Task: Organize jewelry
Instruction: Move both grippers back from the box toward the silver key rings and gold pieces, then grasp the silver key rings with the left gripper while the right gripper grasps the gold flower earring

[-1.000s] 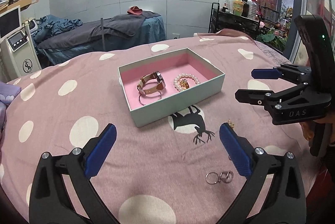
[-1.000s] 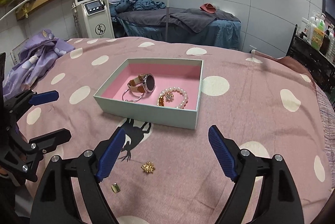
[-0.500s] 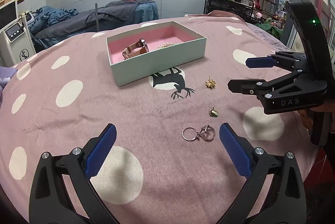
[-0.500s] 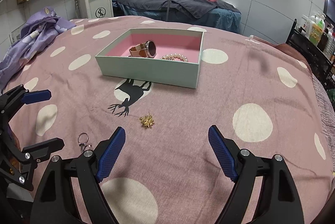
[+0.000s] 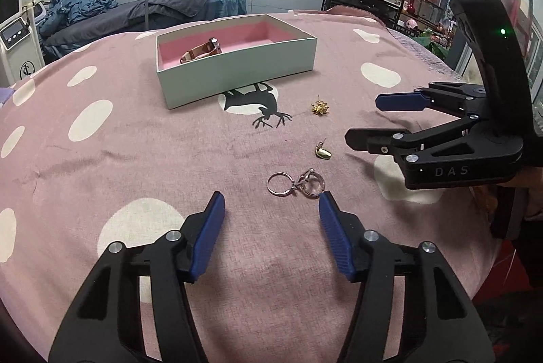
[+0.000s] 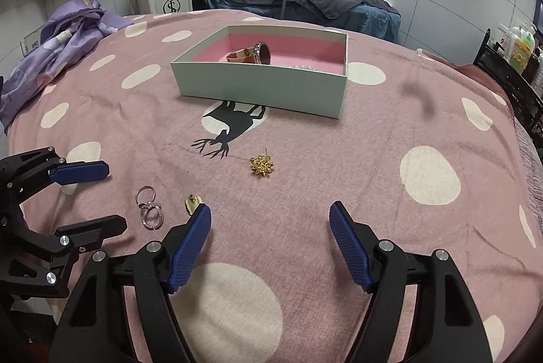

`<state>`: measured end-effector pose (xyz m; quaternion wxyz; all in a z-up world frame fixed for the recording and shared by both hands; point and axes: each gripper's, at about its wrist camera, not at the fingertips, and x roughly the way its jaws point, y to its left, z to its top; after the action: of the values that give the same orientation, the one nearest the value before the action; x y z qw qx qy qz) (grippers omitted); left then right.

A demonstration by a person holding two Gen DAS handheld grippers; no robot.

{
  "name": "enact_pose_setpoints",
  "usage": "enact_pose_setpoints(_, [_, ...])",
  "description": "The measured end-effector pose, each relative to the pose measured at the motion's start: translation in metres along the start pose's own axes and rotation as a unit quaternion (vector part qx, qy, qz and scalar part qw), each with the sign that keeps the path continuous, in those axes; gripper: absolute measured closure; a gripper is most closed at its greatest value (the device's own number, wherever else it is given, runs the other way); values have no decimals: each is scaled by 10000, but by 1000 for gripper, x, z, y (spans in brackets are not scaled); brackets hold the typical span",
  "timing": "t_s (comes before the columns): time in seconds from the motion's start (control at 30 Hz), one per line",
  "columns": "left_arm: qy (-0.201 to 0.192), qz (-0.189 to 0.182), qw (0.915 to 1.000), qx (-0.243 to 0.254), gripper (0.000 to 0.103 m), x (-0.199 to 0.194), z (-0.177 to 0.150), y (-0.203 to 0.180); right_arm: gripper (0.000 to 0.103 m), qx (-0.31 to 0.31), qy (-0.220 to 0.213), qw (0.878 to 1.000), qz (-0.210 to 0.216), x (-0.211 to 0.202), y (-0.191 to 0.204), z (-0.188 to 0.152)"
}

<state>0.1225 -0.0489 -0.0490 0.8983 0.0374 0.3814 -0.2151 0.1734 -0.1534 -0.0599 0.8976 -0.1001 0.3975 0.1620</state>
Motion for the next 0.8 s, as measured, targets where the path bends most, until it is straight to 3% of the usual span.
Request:
enact_pose_setpoints(0.17, [186, -446, 9988, -72, 62, 5, -3, -8, 40, -17, 88, 10000, 10, 5, 0, 1])
enact_pose_setpoints(0.4, [213, -594, 9976, -279, 62, 17, 4, -13, 40, -18, 125, 9999, 27, 8, 0, 3])
enact_pose_setpoints(0.53, [162, -479, 9985, -195, 64, 25, 9, -17, 41, -9, 155, 9999, 59, 11, -1, 7])
enact_pose_setpoints(0.8, [147, -293, 9994, -90, 82, 30, 14, -15, 47, -85, 245, 9996, 88, 21, -1, 17])
